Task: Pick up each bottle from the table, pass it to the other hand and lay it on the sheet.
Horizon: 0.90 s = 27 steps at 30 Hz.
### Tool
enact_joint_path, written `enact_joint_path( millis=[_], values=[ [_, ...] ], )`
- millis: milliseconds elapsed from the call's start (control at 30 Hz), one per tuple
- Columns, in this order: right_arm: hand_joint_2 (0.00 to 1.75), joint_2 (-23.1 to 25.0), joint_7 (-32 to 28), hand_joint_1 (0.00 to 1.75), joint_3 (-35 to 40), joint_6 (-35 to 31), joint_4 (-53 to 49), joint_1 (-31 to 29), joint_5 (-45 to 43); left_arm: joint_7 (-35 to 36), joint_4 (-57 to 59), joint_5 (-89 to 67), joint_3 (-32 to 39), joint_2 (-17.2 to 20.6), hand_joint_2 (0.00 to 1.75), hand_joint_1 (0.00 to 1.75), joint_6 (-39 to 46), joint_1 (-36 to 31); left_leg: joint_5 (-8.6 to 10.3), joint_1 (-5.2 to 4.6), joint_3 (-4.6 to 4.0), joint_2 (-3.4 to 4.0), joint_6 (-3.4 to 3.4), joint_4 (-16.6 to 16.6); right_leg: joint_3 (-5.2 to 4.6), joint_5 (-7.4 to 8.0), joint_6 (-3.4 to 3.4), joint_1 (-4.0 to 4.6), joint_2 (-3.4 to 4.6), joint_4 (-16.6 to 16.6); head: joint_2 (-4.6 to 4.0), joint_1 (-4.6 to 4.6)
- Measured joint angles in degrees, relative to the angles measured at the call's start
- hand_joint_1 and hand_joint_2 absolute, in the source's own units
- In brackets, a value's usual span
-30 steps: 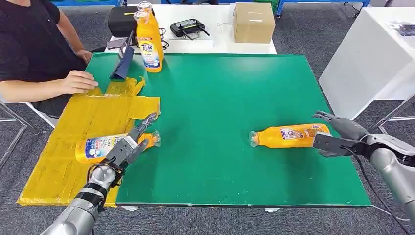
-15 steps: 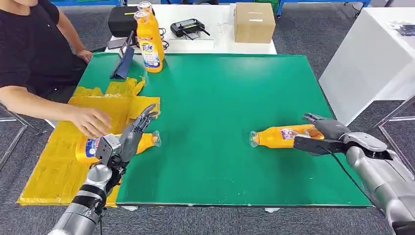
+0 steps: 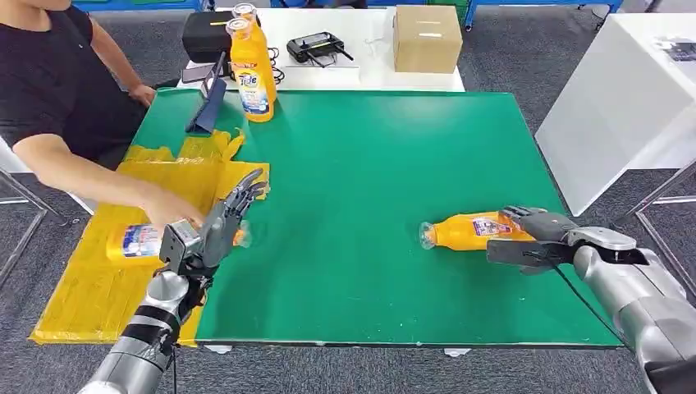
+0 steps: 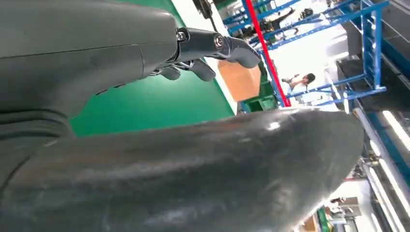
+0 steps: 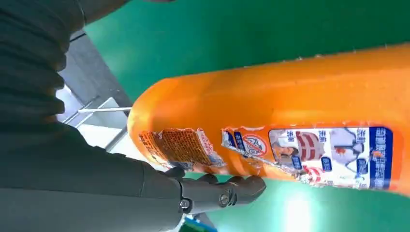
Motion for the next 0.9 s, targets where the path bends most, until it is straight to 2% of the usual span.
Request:
enact_joint_path(
  millis=[200, 267, 300, 333, 500, 733, 900],
  values=[
    [1.75, -0.3, 1.31, 1.75, 2.38, 1.28, 3.51, 0.95, 0.13, 0.0, 3.86, 1.05, -1.86, -0.98, 0.0, 0.0, -0.28, -4.41, -0.05, 0.15, 0.78, -0.35, 0.03, -0.03, 0.93, -0.08, -0.02, 0.33, -0.31, -0.36, 0.0, 0.09],
    [1.75, -0.87, 1.36, 1.75, 2.84, 1.63, 4.63, 3.08, -0.09, 0.0, 4.61, 1.24, -2.25, -1.31, 0.0, 0.0, -0.26, -5.21, -0.06, 0.21, 0.72, -0.54, 0.06, -0.03, 1.19, -0.07, 0.0, 0.34, -0.52, -0.46, 0.0, 0.28],
    [1.75, -0.94, 1.27, 1.75, 2.86, 1.68, 4.65, 3.12, -0.13, 0.0, 4.92, 1.38, -2.27, -1.27, 0.0, 0.0, -0.26, -5.41, -0.08, 0.17, 0.84, -0.36, 0.09, -0.04, 1.17, -0.03, 0.03, 0.24, -0.41, -0.46, 0.0, 0.2],
    [1.75, -0.98, 1.27, 1.75, 3.06, 1.85, 4.89, 3.35, -0.05, 0.0, 5.25, 1.57, -2.34, -1.29, 0.0, 0.0, -0.28, -5.71, -0.08, 0.17, 0.9, -0.21, 0.09, -0.05, 1.19, -0.02, 0.03, 0.3, -0.26, -0.48, 0.0, -0.26],
    [1.75, -1.49, 1.42, 1.75, 3.23, 1.94, 5.42, 3.56, -0.03, 0.0, 6.27, 2.32, -2.97, -1.46, 0.0, 0.0, -0.87, -6.4, -0.12, 0.12, 1.25, -0.23, 0.15, -0.04, 1.56, -0.01, 0.07, 0.32, -0.23, -0.67, 0.0, -0.07],
    [1.75, -0.28, 4.7, 1.75, 3.45, 0.56, 5.57, 4.29, 0.52, 0.0, 6.93, 3.02, -3.17, -1.6, 0.0, 0.0, -0.87, -7.17, -0.29, 0.18, 1.86, -0.13, 0.3, -0.06, 2.06, -0.05, 0.07, 0.41, -0.18, -0.78, 0.0, -0.04],
    [1.75, 0.74, 6.73, 1.75, 3.54, -0.46, 5.92, 5.02, 0.83, 0.0, 7.32, 2.97, -3.19, -1.81, 0.0, 0.0, -0.74, -8.13, -0.55, 0.22, 2.38, -0.16, 0.43, -0.09, 2.28, -0.32, 0.38, 0.46, -0.18, -0.88, 0.0, -0.09]
  ],
)
